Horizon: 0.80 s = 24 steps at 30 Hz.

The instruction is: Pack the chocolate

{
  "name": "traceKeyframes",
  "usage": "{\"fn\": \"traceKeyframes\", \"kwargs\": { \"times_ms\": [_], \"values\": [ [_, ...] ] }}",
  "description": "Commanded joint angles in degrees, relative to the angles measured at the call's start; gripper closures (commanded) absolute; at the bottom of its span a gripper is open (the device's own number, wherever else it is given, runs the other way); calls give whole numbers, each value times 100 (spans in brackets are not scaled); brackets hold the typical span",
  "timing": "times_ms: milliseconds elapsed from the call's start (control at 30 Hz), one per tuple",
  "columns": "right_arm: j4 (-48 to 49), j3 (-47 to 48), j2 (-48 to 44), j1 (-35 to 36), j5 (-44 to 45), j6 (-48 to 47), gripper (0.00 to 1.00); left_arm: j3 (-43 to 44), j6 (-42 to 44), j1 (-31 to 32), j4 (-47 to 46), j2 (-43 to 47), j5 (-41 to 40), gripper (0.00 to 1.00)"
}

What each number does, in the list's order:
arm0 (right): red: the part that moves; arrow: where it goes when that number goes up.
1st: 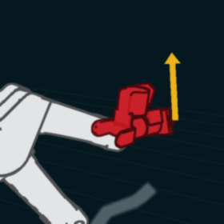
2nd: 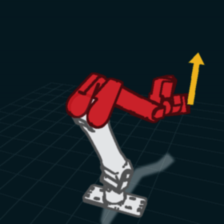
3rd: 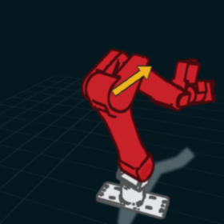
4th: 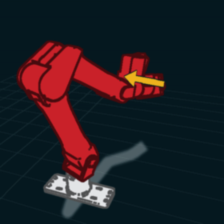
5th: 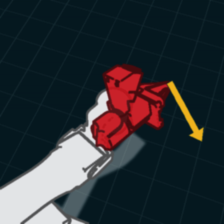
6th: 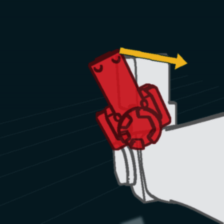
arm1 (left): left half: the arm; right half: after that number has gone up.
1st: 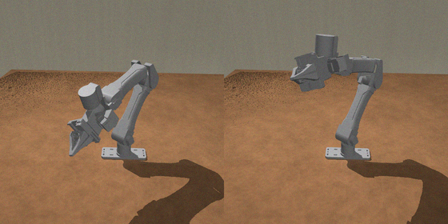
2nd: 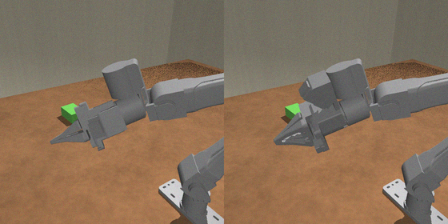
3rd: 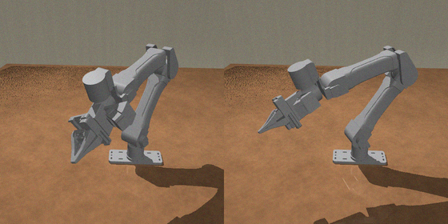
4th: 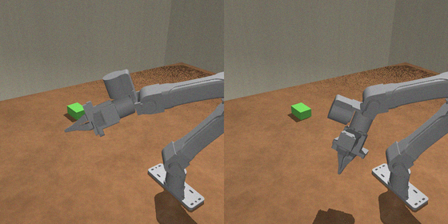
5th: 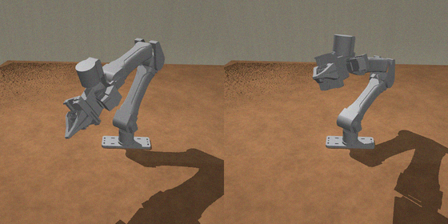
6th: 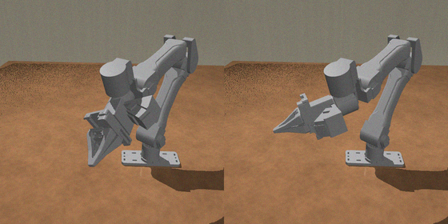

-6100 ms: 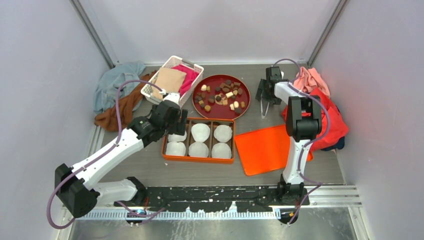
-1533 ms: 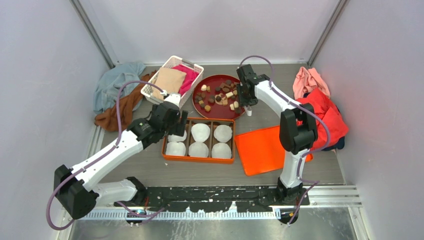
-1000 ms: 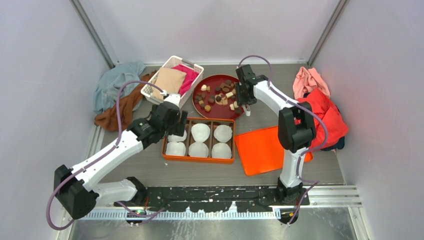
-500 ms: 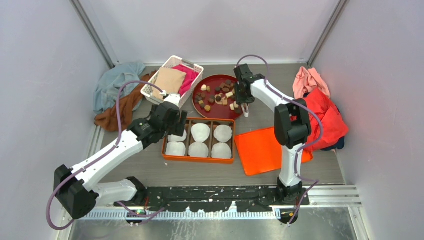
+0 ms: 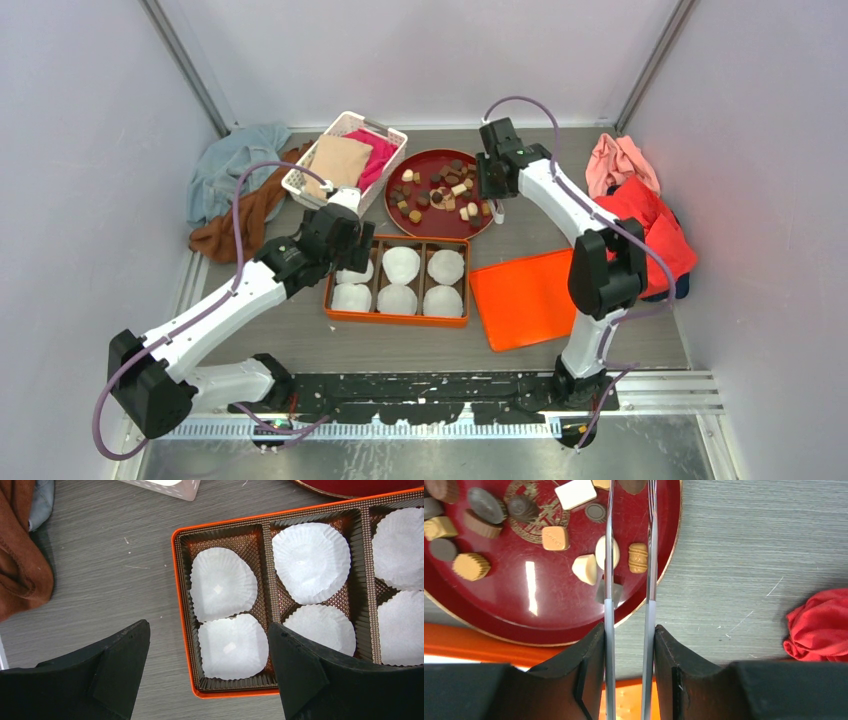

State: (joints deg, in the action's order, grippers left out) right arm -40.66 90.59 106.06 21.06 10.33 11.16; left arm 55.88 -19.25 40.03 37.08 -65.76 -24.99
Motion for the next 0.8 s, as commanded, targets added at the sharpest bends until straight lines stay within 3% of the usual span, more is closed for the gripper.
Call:
{"fn": "traceKeyframes", "kwargs": {
  "times_ms": [0, 267, 567, 767],
  "values": [
    [-134, -56, -676, 31, -275, 177, 98, 2, -18, 16, -139, 86, -58, 11],
    [-904, -356, -1518, 743, -378, 176, 99, 58, -27, 18, -140, 72, -114, 11],
    [-1076, -1421, -2816, 2004, -74, 1032, 99, 234, 5, 14, -52, -15, -266, 11],
    [-1391, -1884, -3129, 2510, 161, 1492, 99, 225, -89, 14, -67, -8, -162, 11]
  ]
}}
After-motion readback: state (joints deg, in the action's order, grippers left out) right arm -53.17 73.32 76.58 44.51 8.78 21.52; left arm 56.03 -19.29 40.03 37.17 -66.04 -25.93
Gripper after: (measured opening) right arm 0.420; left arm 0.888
